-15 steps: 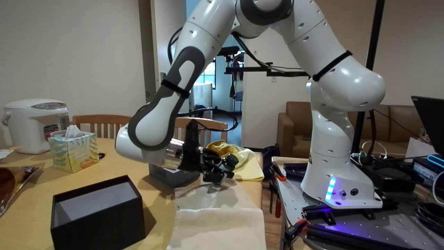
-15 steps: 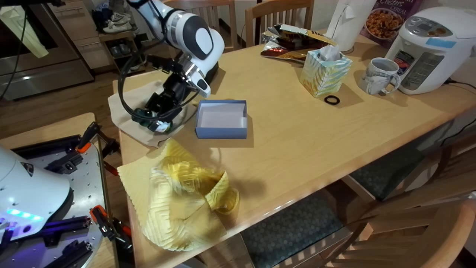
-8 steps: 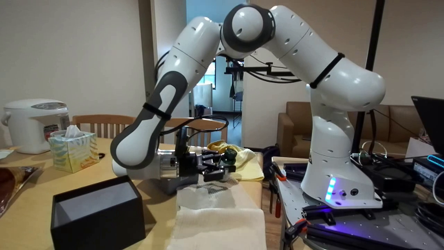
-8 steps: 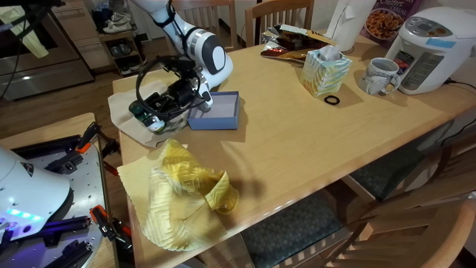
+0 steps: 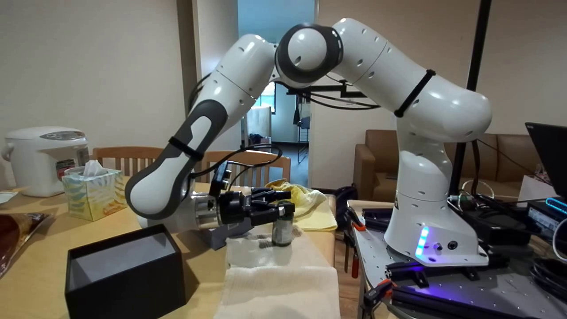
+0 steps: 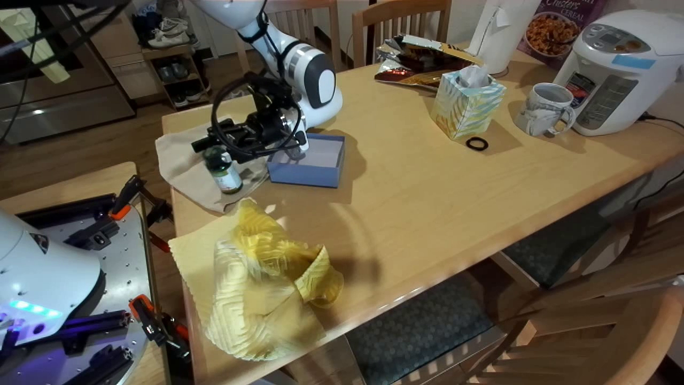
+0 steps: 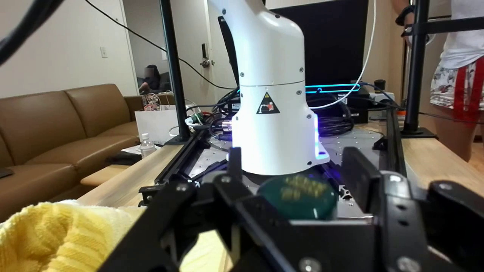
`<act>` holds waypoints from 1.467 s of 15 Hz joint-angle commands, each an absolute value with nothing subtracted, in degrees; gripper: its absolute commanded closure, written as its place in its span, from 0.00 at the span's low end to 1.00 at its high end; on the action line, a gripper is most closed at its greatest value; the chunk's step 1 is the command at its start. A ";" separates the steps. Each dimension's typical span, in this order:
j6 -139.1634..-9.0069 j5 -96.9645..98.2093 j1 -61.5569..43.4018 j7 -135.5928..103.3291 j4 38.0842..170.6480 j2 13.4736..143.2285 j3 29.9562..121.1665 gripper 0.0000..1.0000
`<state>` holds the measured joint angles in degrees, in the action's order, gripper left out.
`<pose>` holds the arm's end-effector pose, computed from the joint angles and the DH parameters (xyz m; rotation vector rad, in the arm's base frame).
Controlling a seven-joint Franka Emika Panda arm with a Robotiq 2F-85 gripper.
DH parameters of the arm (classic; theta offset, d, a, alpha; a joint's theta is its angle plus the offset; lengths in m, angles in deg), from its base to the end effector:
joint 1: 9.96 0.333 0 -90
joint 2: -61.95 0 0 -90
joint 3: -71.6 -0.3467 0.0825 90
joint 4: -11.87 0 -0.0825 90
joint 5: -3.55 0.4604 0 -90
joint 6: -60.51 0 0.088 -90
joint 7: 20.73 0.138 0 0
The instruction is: Remove the bottle from the black box and put it on the table upright
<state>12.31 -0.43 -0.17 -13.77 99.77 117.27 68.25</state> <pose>0.5178 0.1088 0.0679 1.9516 0.1420 -2.0938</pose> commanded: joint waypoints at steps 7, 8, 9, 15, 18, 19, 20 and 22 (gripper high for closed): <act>-0.20 3.04 -0.95 -12.61 101.16 110.88 68.84 0.00; -2.45 2.95 -0.80 -12.31 102.52 108.81 68.88 0.00; -4.82 3.03 -0.73 -11.94 104.19 106.53 68.86 0.00; -21.46 2.57 -0.56 -9.86 117.49 91.71 68.76 0.00; -31.64 2.15 -0.58 -8.79 125.41 84.57 68.61 0.00; -35.28 2.09 -0.63 -8.44 128.19 82.31 68.55 0.00; -38.93 2.15 -0.74 -8.17 130.97 80.12 68.48 0.00; -46.74 1.22 -0.77 -7.51 137.23 75.56 68.53 0.00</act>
<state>-36.56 1.85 -0.52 -9.63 126.36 84.11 68.78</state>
